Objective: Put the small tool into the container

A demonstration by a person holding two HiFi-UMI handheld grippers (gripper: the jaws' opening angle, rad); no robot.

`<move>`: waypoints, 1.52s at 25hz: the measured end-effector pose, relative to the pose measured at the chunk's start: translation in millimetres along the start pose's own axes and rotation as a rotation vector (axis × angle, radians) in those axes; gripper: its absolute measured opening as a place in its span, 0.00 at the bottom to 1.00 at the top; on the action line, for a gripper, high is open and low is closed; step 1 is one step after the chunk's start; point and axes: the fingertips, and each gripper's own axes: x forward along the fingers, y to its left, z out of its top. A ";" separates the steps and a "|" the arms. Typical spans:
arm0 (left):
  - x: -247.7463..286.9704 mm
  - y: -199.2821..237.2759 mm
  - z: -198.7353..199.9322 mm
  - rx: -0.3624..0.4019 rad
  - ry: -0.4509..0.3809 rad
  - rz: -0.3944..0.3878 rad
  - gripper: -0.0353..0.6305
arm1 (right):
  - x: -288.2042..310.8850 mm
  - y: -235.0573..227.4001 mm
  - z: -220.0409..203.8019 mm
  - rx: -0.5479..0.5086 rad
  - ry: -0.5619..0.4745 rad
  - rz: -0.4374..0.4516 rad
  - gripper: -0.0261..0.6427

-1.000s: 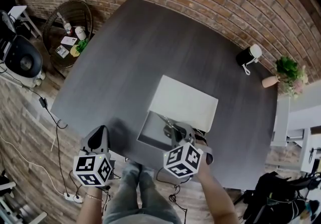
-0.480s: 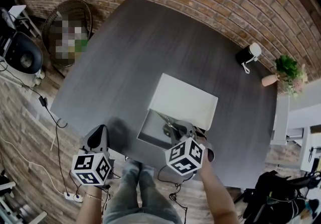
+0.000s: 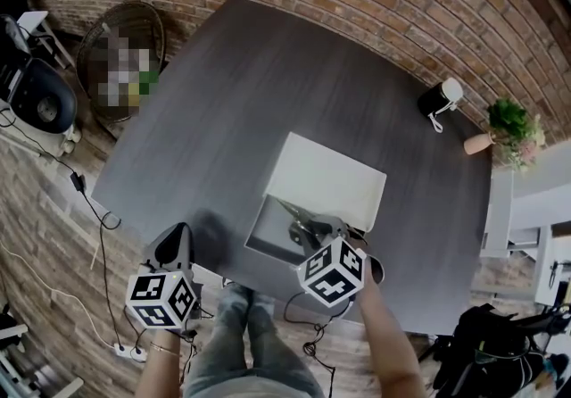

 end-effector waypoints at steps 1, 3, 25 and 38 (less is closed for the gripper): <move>-0.2 0.0 -0.2 0.000 0.001 -0.001 0.06 | 0.2 1.1 -0.2 0.001 0.004 0.008 0.14; -0.2 -0.8 -0.6 -0.001 0.002 -0.003 0.06 | 0.5 2.9 -1.3 0.003 0.010 0.023 0.15; -3.4 0.0 4.0 -0.002 0.001 -0.021 0.06 | -0.4 24.3 -1.4 0.022 0.038 0.144 0.28; -5.4 -19.1 33.5 0.041 -0.041 -0.071 0.06 | -45.7 20.4 21.4 0.235 -0.163 0.213 0.32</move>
